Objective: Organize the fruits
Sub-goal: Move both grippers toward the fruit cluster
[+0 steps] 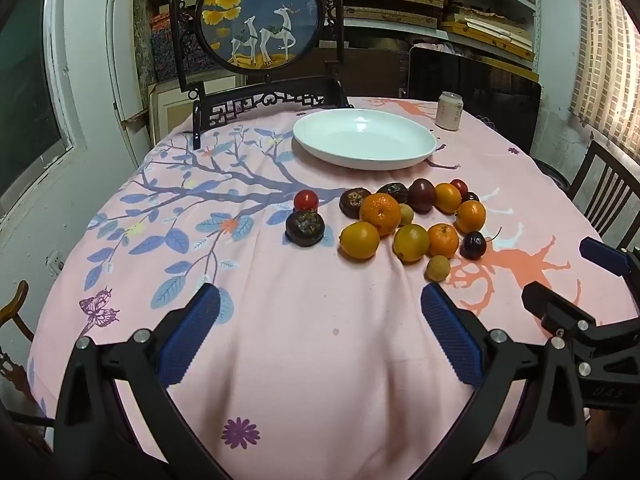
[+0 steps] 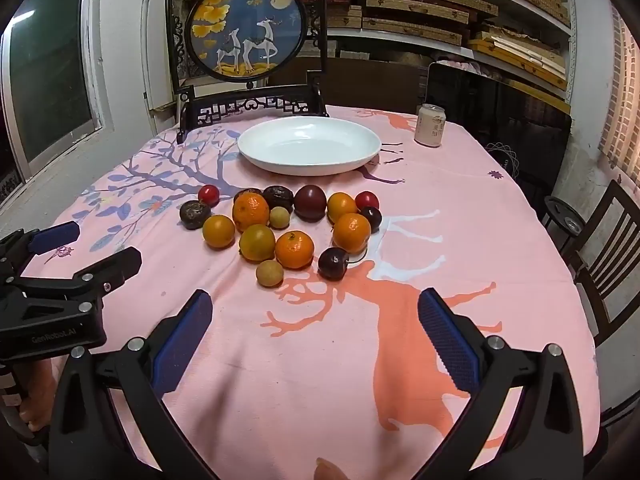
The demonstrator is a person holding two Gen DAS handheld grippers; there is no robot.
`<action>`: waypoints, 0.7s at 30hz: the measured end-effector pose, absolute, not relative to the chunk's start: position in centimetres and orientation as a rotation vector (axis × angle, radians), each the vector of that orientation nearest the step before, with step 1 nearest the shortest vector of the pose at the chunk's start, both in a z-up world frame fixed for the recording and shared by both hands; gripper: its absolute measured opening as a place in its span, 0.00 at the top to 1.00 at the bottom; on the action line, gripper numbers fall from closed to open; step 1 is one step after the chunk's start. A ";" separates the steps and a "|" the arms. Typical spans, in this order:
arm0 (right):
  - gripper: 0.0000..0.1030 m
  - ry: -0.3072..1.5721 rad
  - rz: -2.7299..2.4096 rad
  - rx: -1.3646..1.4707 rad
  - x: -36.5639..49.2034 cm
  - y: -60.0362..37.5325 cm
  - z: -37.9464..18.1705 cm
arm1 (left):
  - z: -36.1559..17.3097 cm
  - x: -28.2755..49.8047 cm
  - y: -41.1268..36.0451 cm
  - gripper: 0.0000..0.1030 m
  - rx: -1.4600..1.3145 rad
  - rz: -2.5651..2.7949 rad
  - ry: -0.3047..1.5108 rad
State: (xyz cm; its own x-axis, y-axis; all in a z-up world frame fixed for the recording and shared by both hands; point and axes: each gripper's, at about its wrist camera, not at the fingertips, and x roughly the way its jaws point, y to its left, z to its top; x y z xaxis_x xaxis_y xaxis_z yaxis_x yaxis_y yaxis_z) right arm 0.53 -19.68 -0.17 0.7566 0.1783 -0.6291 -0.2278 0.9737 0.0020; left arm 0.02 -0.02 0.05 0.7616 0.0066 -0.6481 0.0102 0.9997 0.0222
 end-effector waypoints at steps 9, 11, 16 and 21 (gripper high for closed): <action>0.01 0.686 0.229 -0.081 0.3 -19.1 -0.1 | 0.0 -0.4 -0.4 0.02 0.033 0.016 0.696; 0.01 0.692 0.230 -0.079 0.5 -19.0 -0.5 | -0.1 -0.4 -0.3 0.02 0.031 0.022 0.700; 0.01 0.744 0.264 -0.057 1.2 -19.6 -1.7 | -0.9 -0.3 0.6 0.02 0.048 0.020 0.706; 0.01 0.764 0.304 -0.022 1.1 -20.3 -2.6 | -1.8 -0.3 1.1 0.02 0.046 0.018 0.733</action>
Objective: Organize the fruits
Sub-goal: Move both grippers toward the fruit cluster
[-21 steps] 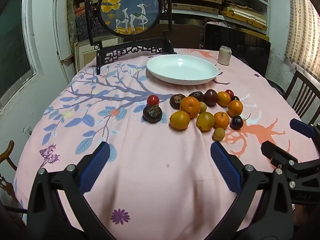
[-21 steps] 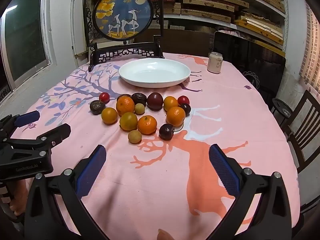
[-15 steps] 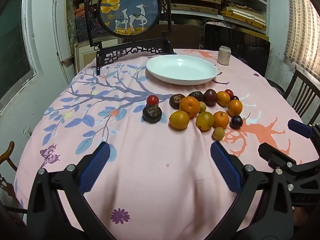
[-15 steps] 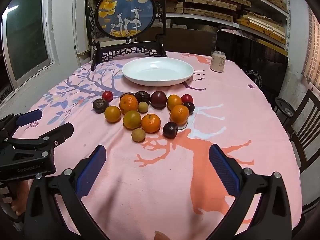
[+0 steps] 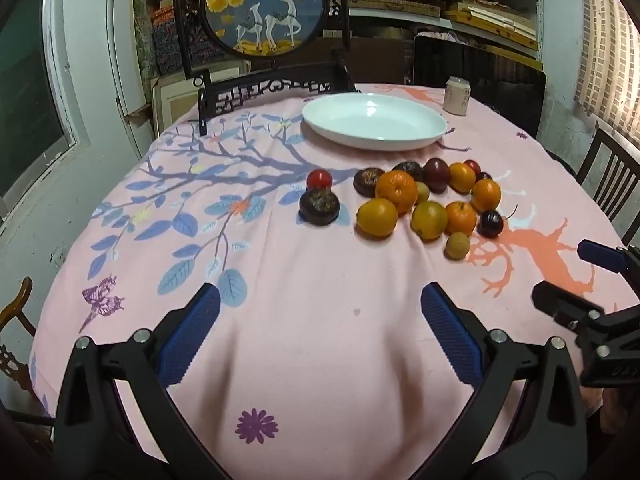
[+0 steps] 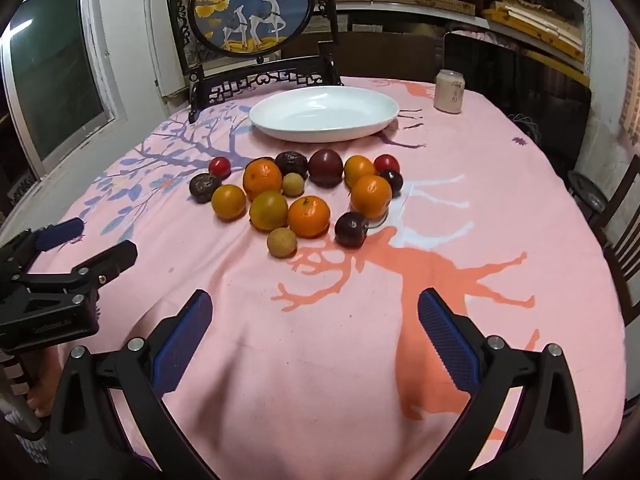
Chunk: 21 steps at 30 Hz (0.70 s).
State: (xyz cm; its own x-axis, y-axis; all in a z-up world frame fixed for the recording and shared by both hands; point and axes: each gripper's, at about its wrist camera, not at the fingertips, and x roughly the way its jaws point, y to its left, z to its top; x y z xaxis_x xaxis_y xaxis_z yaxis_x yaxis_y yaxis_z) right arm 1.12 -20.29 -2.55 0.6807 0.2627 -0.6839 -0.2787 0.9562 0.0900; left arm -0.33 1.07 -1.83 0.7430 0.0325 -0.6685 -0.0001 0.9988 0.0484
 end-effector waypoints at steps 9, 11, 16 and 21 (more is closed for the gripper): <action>0.01 0.775 0.305 -0.035 1.2 -20.7 -3.5 | -4.1 1.0 2.1 0.02 0.003 0.008 0.819; 0.01 0.786 0.323 -0.011 1.4 -21.0 -3.8 | -4.4 1.5 2.2 0.02 0.008 -0.019 0.839; 0.01 0.769 0.331 0.044 2.1 -21.7 -3.7 | -4.2 3.2 2.7 0.02 0.014 -0.050 0.816; 0.01 0.775 0.322 0.099 3.5 -22.6 -3.7 | -3.1 5.4 2.2 0.02 -0.027 -0.158 0.786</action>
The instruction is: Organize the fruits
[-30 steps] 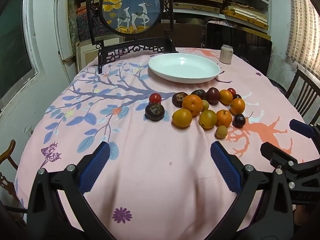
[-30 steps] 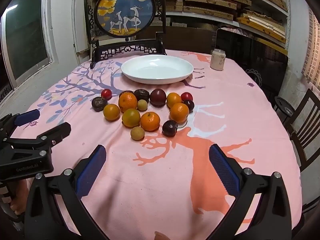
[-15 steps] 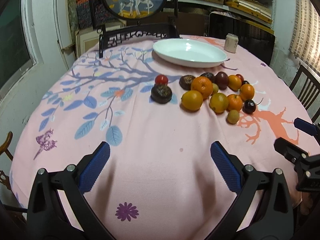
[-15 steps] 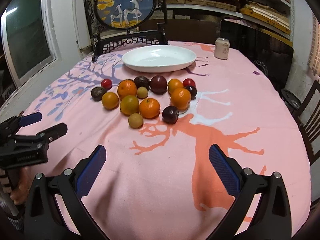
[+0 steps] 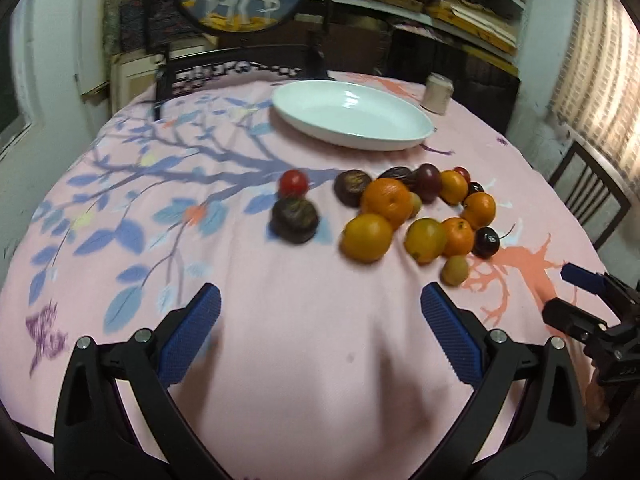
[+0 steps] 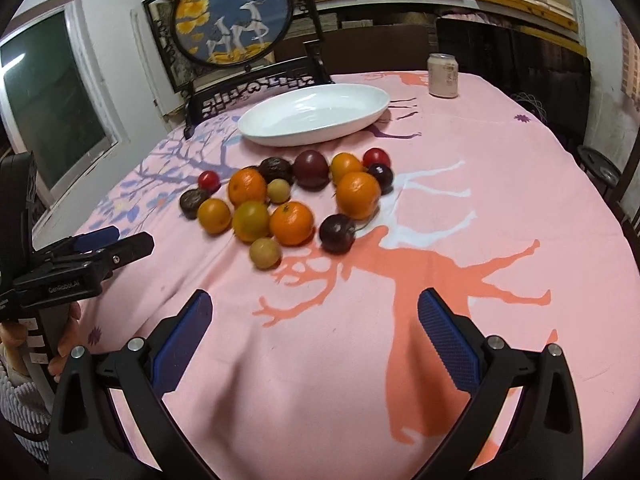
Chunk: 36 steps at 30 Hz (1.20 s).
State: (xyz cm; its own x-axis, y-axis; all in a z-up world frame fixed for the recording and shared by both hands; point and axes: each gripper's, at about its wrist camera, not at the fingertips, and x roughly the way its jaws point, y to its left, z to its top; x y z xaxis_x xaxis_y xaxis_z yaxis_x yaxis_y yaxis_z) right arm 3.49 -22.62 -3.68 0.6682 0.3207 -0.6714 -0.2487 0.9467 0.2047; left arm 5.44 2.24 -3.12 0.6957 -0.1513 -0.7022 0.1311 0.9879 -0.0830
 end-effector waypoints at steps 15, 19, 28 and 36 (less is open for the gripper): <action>0.27 0.860 0.355 0.121 8.4 -22.9 -5.4 | -5.7 11.9 -2.5 0.60 0.124 -0.274 0.887; 0.27 0.872 0.366 0.130 9.3 -22.8 -5.5 | -6.3 13.5 -2.2 0.56 0.106 -0.263 0.913; 0.50 0.912 0.389 0.173 11.5 -22.7 -6.3 | -6.4 13.4 -2.1 0.61 0.100 -0.285 0.901; 0.71 0.924 0.416 0.243 12.2 -23.4 -6.6 | -6.4 13.4 -1.9 0.62 0.091 -0.281 0.887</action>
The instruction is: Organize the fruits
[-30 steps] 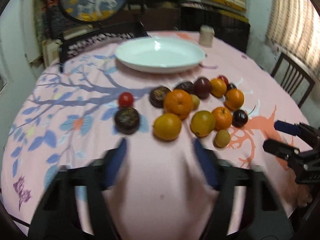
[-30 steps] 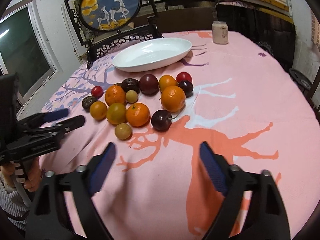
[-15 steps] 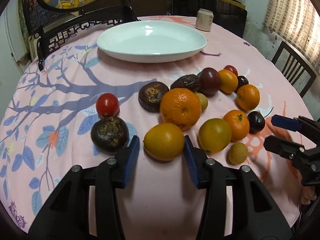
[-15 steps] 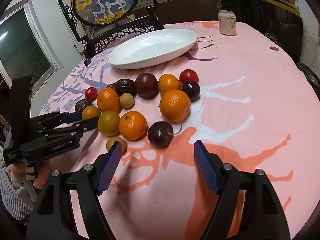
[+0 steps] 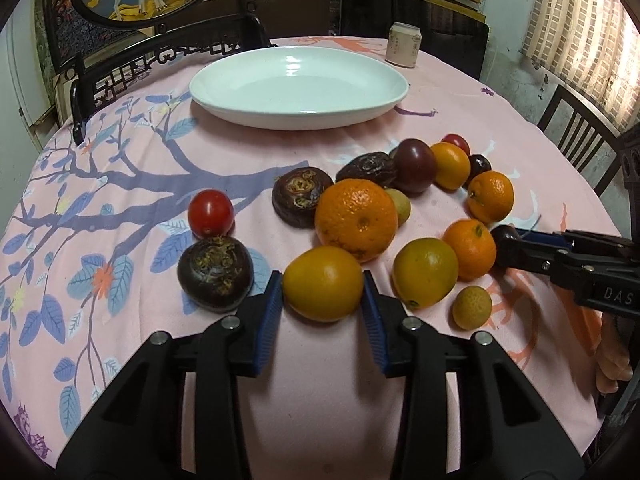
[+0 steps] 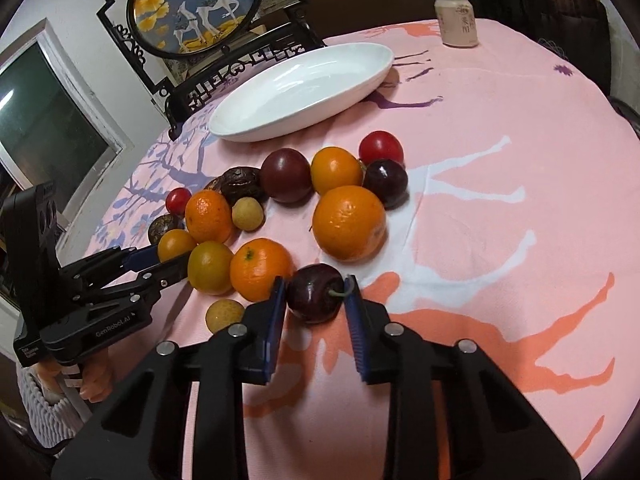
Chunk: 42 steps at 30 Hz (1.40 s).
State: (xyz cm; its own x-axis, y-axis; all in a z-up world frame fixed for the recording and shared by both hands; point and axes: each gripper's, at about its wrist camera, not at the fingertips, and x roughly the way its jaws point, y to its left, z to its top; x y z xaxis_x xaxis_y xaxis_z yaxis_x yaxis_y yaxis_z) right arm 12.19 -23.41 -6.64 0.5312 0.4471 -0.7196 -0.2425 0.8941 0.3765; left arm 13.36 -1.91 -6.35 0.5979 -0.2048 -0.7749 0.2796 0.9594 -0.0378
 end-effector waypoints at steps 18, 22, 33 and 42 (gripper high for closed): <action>0.71 0.723 0.376 0.078 21.3 -19.4 2.9 | 1.0 22.1 -1.1 0.62 0.056 -0.132 0.762; 0.71 0.770 0.348 0.088 25.6 -18.4 0.8 | -0.7 25.8 -1.2 0.62 0.035 -0.112 0.810; 0.54 0.811 0.371 0.105 28.1 -18.8 -2.3 | -2.0 27.3 -0.8 0.50 -0.014 -0.133 0.815; 0.52 0.737 0.359 0.119 24.5 -20.3 -0.6 | -0.5 23.0 -0.1 0.42 0.076 -0.067 0.705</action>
State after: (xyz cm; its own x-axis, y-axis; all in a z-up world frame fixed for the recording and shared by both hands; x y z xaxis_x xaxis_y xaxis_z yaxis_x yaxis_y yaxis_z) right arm 24.51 -20.27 -0.65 0.6828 0.3608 -0.6353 -0.2777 0.9324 0.2311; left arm 22.98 -0.09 -0.46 0.7597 -0.0362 -0.6493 0.0876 0.9951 0.0470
